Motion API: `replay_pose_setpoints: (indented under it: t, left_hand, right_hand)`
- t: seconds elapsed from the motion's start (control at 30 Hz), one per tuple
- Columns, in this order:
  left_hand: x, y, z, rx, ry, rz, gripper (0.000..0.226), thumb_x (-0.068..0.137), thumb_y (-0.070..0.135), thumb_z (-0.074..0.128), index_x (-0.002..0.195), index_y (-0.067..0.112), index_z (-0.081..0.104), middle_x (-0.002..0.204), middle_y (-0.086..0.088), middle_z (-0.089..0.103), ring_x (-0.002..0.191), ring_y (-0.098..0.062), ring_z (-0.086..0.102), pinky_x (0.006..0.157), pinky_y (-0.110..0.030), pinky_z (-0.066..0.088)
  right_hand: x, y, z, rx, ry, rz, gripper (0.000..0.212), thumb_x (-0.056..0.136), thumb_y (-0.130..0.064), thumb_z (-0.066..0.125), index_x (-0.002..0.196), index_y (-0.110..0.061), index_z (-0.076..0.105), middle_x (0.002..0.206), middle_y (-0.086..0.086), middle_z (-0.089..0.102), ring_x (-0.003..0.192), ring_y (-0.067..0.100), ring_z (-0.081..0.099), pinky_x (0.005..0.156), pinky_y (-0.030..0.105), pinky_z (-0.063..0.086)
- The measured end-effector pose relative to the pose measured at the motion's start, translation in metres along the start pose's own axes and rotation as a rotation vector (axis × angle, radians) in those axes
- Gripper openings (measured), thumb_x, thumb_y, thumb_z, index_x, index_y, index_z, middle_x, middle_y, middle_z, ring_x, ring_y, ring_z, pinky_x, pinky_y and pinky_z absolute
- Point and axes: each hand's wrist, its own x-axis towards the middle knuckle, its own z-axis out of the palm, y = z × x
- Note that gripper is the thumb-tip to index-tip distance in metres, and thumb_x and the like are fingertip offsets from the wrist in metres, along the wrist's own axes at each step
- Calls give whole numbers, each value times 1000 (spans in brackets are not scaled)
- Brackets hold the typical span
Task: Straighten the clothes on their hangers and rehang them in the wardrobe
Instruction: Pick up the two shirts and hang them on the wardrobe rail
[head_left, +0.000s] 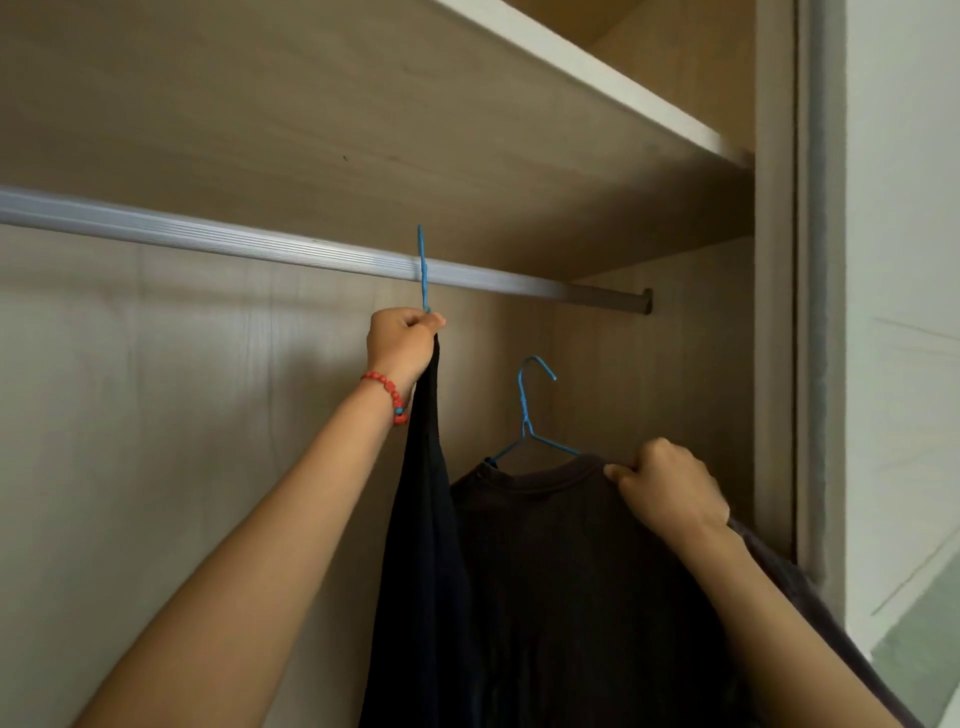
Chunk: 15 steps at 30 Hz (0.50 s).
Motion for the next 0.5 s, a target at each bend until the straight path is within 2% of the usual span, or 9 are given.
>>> replay_pose_setpoints:
  t: [0.1,0.17,0.3,0.4,0.5]
  left_hand:
    - [10,-15,-2,20,19,-2,13,83,14,63,81,3,70,83,-12,64,83,-24,60,81,-33,50]
    - [9,-22,-5,43,27,5,14,82,15,64,81,3,71,81,-10,65,84,-25,62,82,-35,51]
    - [6,-35,-1,116,44,29,18,83,15,63,65,12,67,64,-1,59,67,-18,56,73,-31,48]
    - [3,-36,-1,117,79,48,14,82,14,64,70,9,68,62,3,58,64,-14,54,72,-29,44]
    - [2,-36,0,98,103,35,13,82,14,65,72,7,69,60,3,56,60,-11,52,71,-29,43]
  right_hand:
    - [22,-11,13,29,-27,3,30,90,-37,56,97,-9,62,96,11,65,90,29,63,73,36,53]
    - [31,-16,20,63,-19,11,30,90,-36,56,98,-8,62,98,12,65,94,31,63,72,34,49]
    - [63,-26,32,151,-53,-9,28,91,-31,56,101,-6,61,104,14,64,98,32,61,71,33,47]
    - [84,-32,29,185,-37,-17,29,92,-27,56,109,-4,60,113,15,62,105,33,59,72,32,44]
    - [105,-34,22,199,-9,-25,33,90,-27,58,113,-3,58,119,16,61,110,35,57,82,35,47]
